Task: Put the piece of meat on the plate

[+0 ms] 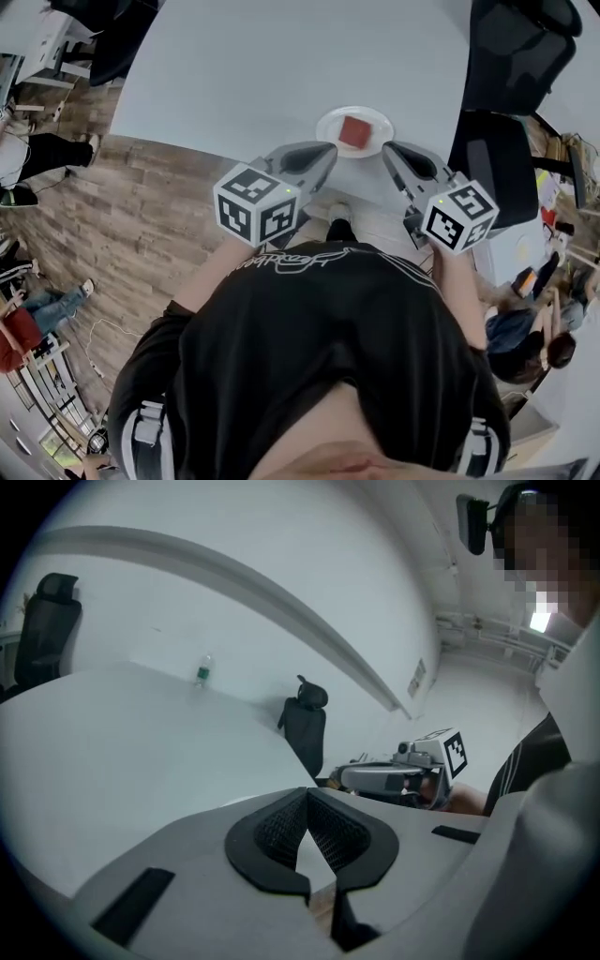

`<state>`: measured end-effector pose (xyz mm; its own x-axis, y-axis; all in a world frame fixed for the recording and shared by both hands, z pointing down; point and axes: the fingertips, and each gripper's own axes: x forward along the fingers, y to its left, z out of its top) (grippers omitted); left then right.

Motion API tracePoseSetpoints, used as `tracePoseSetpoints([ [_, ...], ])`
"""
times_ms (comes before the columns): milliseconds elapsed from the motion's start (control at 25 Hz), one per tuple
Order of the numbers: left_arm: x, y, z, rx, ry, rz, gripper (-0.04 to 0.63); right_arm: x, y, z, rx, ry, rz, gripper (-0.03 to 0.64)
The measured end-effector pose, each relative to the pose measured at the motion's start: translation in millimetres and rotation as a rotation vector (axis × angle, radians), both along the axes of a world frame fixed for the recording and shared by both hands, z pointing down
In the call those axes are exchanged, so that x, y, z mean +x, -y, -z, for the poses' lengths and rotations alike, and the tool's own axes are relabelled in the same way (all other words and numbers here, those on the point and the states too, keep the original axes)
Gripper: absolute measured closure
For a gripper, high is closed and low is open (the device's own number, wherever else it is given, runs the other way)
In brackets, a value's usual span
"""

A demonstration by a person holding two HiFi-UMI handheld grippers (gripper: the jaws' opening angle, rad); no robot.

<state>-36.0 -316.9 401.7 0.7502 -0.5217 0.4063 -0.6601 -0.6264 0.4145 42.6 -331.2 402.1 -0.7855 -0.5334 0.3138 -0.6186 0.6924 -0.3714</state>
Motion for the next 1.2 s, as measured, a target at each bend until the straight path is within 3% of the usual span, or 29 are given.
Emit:
tracePoseSetpoints([
  [360, -38, -60, 69, 0.149, -0.088, -0.06, 0.588, -43, -70, 52, 0.109, -0.02, -0.017, 0.607],
  [760, -80, -135, 81, 0.203, -0.101, -0.096, 0.588, -84, -156, 79, 0.187, -0.028, -0.045, 0.607],
  [1200, -109, -198, 70, 0.171, -0.13, -0.128, 0.588, -112, -222, 59, 0.137, -0.022, -0.097, 0.607],
])
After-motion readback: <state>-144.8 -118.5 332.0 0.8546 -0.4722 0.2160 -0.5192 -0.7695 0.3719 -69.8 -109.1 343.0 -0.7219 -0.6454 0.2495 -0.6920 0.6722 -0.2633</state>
